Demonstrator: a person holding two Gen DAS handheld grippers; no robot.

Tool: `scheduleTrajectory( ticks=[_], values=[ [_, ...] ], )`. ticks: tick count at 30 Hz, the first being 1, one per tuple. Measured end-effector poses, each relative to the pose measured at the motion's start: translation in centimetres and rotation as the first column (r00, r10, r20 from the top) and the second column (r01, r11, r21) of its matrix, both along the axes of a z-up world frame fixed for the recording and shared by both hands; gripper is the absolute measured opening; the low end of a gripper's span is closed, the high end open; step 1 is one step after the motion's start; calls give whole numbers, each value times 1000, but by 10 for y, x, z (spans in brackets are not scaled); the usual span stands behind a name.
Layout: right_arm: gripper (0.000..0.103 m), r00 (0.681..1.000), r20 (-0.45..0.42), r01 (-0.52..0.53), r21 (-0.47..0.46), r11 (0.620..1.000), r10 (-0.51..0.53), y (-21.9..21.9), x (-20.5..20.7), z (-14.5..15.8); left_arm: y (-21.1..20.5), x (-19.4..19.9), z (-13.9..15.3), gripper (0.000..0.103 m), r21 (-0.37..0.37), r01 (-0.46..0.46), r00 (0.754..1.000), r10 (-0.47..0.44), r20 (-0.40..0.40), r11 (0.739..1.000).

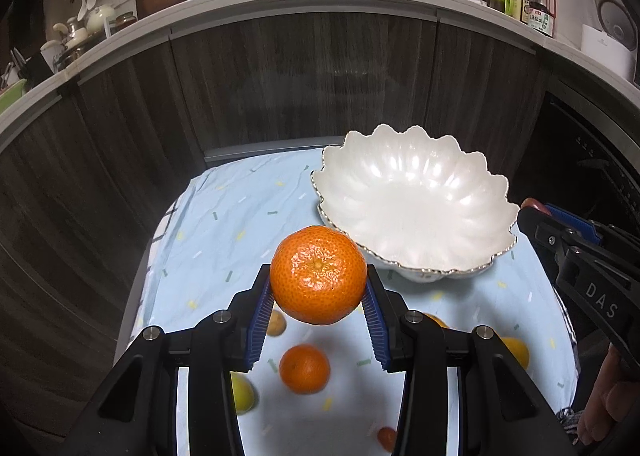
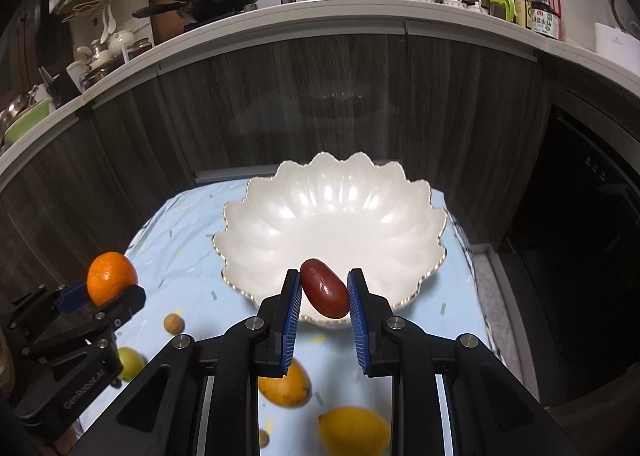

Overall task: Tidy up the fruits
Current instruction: 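Lift and carry the mandarin and red date over the white bowl, then open the left tool and right tool to drop both fruits into the bowl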

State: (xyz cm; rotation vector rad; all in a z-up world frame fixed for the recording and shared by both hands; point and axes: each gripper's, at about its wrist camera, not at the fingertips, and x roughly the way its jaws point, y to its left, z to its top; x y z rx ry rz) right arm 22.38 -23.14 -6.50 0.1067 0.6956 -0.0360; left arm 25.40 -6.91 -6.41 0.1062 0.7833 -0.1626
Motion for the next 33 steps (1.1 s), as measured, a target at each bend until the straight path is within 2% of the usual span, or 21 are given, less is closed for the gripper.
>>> scheduleTrajectory(
  ticks=[22, 33],
  values=[
    [25, 999, -9, 46, -4, 999, -46, -29, 47, -16, -36, 57, -19, 42, -21, 68, 998, -68, -1, 997],
    [25, 997, -50, 53, 5, 999, -53, -41, 67, -37, -51, 80, -36, 42, -12, 105, 994, -105, -21, 994]
  ],
)
